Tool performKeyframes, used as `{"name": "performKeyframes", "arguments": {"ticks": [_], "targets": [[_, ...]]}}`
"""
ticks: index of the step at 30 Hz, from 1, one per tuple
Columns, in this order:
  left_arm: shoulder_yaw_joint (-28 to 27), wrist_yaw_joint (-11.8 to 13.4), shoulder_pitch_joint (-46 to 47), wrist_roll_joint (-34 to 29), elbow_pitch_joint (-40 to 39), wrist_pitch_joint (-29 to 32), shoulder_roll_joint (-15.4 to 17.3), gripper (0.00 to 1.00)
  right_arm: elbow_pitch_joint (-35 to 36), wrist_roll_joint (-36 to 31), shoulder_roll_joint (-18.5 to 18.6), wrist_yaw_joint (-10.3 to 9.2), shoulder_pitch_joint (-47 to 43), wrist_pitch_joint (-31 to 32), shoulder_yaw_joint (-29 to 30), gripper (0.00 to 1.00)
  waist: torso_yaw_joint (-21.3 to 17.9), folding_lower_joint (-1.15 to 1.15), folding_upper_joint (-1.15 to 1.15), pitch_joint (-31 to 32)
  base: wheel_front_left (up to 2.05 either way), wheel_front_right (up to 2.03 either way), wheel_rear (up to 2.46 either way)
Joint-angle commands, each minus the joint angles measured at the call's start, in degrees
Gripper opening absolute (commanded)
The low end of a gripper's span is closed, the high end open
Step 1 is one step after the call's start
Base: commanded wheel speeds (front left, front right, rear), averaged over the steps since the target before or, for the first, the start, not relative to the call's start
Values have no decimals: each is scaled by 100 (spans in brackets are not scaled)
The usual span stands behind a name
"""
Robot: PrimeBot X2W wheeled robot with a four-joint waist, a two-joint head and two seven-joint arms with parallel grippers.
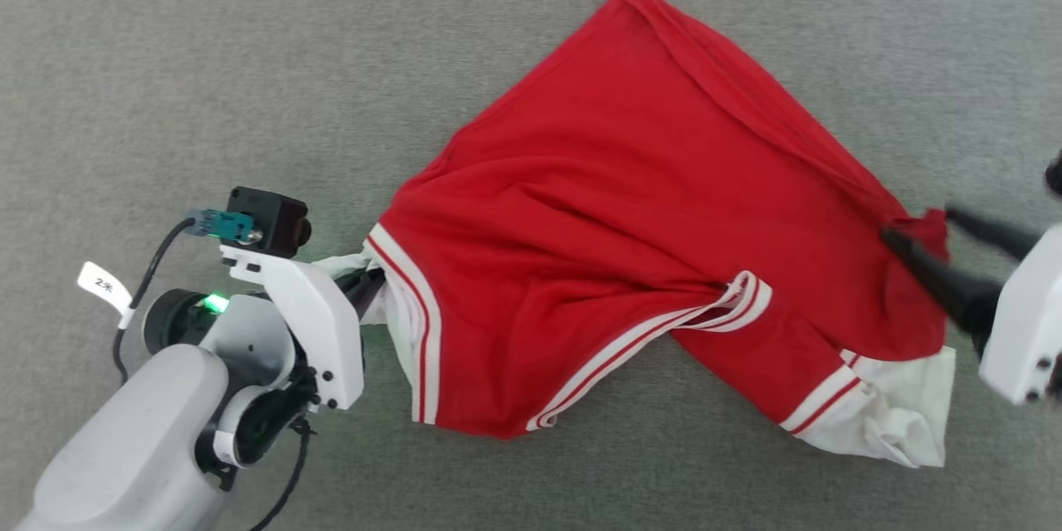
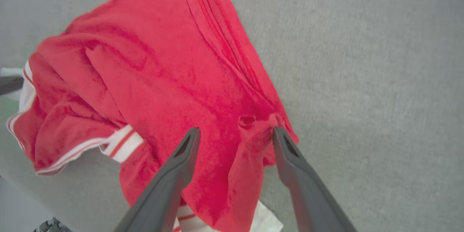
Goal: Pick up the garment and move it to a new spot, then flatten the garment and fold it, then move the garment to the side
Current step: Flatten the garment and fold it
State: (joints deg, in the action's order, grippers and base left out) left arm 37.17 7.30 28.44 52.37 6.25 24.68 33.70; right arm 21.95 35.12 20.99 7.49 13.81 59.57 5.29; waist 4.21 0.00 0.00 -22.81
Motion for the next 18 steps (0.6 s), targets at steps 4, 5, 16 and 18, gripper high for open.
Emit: {"name": "performKeyframes", "arguments": {"ticks": [4,5,16,18], "targets": [[101,-78,36,-61,41,-17,-129,0,-215,-130,76,-1,654,-543,-296,100,234,0,0,-26,0,0,0],[123,-94,61,-65,55,-12,-166,0,-343,-160,121,-1,831,-700,-395,100,294,0,0,-31,0,0,0],[392,-356,350,-145,367,-58,-608,0,-2642,-206,672,0,2808,-1895,-1848,100,1012,0,0,-85,0,0,0],[445,-416,404,-166,449,-85,-696,0,-3192,-154,742,0,3149,-1942,-2170,100,1146,0,0,-79,0,0,0]]}}
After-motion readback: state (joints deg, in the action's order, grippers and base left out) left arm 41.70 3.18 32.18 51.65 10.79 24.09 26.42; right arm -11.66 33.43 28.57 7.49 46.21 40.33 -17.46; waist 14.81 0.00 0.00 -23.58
